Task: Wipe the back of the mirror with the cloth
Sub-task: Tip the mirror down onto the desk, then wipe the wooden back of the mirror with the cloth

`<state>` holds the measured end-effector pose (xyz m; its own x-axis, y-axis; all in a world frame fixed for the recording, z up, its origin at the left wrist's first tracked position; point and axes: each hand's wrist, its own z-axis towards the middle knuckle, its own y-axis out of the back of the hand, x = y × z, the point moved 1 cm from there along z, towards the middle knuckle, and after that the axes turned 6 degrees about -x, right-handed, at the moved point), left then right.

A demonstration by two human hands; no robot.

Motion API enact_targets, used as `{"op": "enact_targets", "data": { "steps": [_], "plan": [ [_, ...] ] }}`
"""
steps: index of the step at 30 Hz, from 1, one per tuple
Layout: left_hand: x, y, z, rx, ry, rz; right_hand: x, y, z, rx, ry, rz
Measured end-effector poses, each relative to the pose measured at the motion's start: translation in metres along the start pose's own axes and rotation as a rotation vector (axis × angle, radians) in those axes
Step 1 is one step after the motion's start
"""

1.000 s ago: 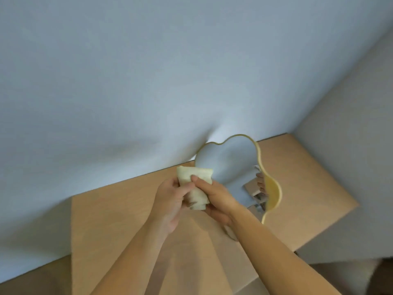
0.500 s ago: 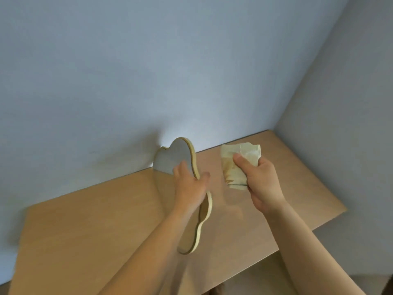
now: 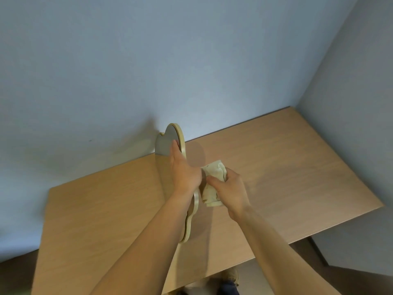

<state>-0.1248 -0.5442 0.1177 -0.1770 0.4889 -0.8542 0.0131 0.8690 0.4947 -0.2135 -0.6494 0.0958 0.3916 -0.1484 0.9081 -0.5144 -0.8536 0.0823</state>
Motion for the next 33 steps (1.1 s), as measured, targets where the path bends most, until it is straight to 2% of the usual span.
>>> {"op": "enact_targets", "data": {
  "steps": [5,10,15,21,27,33],
  "plan": [
    [0.014,0.023,0.004,-0.048,0.039,-0.194,-0.002,-0.019,-0.011,0.016,0.019,-0.010],
    [0.048,0.106,0.012,-0.063,0.089,-0.410,0.000,-0.050,-0.039,0.074,0.067,-0.059],
    [0.092,0.177,0.018,-0.012,0.159,-0.586,-0.008,-0.123,-0.075,0.168,0.134,-0.094],
    [0.148,0.217,0.029,0.046,0.248,-0.853,-0.028,-0.218,-0.113,0.258,0.178,-0.129],
    [0.193,0.234,0.031,0.047,0.341,-1.076,-0.053,-0.273,-0.126,0.181,0.198,-0.320],
    [0.228,0.239,0.040,0.101,0.369,-1.062,-0.083,-0.281,-0.106,0.210,0.347,-0.579]
  ]
}}
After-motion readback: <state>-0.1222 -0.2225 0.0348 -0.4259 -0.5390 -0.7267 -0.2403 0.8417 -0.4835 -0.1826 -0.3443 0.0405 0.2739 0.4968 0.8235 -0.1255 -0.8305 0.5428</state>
